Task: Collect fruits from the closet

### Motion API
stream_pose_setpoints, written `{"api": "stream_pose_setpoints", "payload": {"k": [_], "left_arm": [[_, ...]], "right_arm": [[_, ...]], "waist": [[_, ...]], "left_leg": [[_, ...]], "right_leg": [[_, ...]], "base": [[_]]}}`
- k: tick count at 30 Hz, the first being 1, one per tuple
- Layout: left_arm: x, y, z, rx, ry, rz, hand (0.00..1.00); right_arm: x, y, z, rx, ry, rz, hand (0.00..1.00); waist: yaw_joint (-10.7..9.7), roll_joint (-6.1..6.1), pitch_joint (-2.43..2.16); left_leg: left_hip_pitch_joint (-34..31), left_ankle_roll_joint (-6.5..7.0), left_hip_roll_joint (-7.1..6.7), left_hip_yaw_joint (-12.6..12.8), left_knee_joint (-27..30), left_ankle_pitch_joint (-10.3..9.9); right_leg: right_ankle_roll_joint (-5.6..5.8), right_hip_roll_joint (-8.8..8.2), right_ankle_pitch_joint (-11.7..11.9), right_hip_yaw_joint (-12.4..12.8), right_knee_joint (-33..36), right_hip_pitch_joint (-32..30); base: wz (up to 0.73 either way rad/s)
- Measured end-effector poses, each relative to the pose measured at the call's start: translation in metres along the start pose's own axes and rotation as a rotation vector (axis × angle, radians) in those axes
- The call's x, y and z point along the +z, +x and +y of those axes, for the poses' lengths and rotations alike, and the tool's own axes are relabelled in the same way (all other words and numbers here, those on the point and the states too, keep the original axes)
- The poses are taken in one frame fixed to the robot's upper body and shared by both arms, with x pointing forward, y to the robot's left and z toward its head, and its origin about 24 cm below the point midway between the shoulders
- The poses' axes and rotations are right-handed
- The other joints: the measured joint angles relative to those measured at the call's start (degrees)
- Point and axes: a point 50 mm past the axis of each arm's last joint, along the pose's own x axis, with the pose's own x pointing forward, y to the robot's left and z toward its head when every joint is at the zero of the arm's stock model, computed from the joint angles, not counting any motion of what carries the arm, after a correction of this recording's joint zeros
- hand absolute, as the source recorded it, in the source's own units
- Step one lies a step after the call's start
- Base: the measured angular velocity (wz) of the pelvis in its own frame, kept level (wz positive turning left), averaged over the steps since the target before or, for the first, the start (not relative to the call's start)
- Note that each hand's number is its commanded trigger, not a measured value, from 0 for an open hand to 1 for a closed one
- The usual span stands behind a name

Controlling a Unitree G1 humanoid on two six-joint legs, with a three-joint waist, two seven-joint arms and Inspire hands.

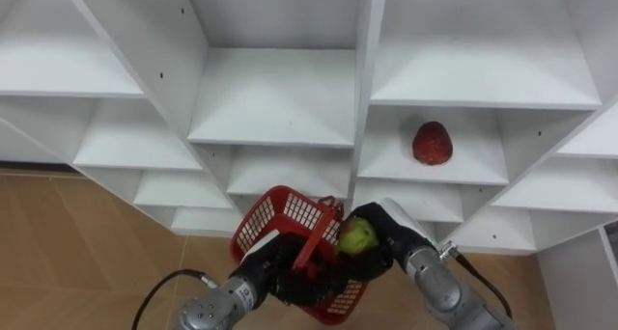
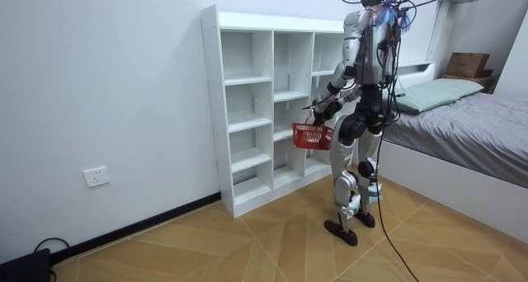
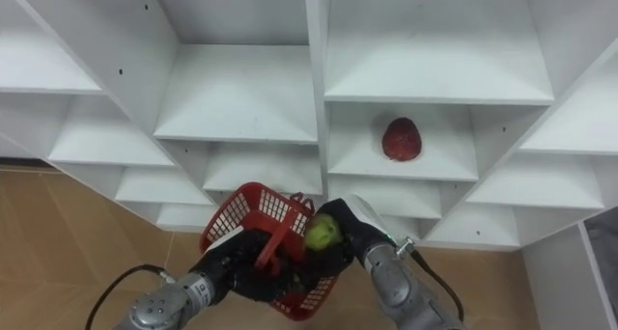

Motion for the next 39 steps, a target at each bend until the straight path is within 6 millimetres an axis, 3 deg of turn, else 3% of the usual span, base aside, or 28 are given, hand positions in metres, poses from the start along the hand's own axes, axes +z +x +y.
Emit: {"api": "stream_pose_setpoints", "payload": {"k": [1,6,8,10,18,20,23,39], "left_arm": [[0.0,0.0,0.0,0.0,0.0,0.0,1.0],[0.0012,0.0003,-0.0005,-0.003,0.001,-0.005,1.0],[0.0016,0.0005,-0.0009,-0.007,0.002,-0.006,1.0],[0.0029,0.0007,-0.0011,-0.011,0.003,-0.012,1.0],[0.004,0.0008,-0.0024,-0.028,0.005,-0.015,1.0],[0.0046,0.0007,-0.0025,-0.03,0.01,-0.017,1.0],[0.0055,0.0008,-0.0029,-0.033,0.014,-0.02,1.0],[0.0072,0.001,-0.0024,-0.027,0.021,-0.027,1.0]], "right_arm": [[0.0,0.0,0.0001,0.0,0.0,0.0,0.0],[0.0003,0.0001,0.0008,0.007,0.0,-0.001,0.0],[0.0002,0.0,0.0012,0.01,0.004,0.0,0.0],[0.0002,0.0,0.0015,0.016,0.012,0.001,0.0],[-0.0011,-0.0003,0.0042,0.041,0.033,0.01,0.0],[-0.0011,-0.0003,0.0043,0.042,0.033,0.01,0.0],[-0.0009,-0.0003,0.0051,0.053,0.033,0.009,0.0],[-0.0056,-0.0017,0.0098,0.091,0.03,0.023,0.0]], "waist": [[0.01,0.0,-0.03],[0.01,0.07,-0.39],[-0.01,0.13,-1.12],[-0.01,0.12,-1.37],[-0.08,-0.28,-1.1],[-0.06,-0.82,-0.66],[-0.04,-1.21,-0.37],[-0.18,-0.75,-0.13]], "left_leg": [[0.01,0.0,0.0,0.0,0.08,0.0],[0.0,0.0,-0.01,0.03,0.14,0.0],[0.09,0.01,-0.01,-0.01,0.18,0.0],[0.35,0.01,0.0,-0.01,0.2,0.01],[0.41,0.01,0.01,0.03,0.4,0.01],[0.33,0.01,0.01,0.02,0.41,0.01],[-0.03,0.01,-0.03,-0.02,0.33,0.0],[-0.11,-0.01,-0.04,0.1,-0.1,-0.02]], "right_leg": [[0.0,0.0,0.0,0.0,0.12,0.0],[0.0,0.04,0.0,0.0,0.4,-0.11],[0.0,0.04,0.0,-0.02,0.47,-0.02],[0.0,0.01,0.0,-0.01,0.5,0.23],[-0.02,-0.32,-0.01,-0.01,0.57,0.34],[-0.03,-0.31,-0.03,-0.03,0.5,0.3],[-0.01,-0.33,-0.04,-0.05,0.41,-0.05],[0.04,0.09,-0.11,-0.06,0.37,-0.2]], "base": [[0.0],[0.0],[0.0],[0.0],[0.0],[0.0],[0.0],[0.0]]}}
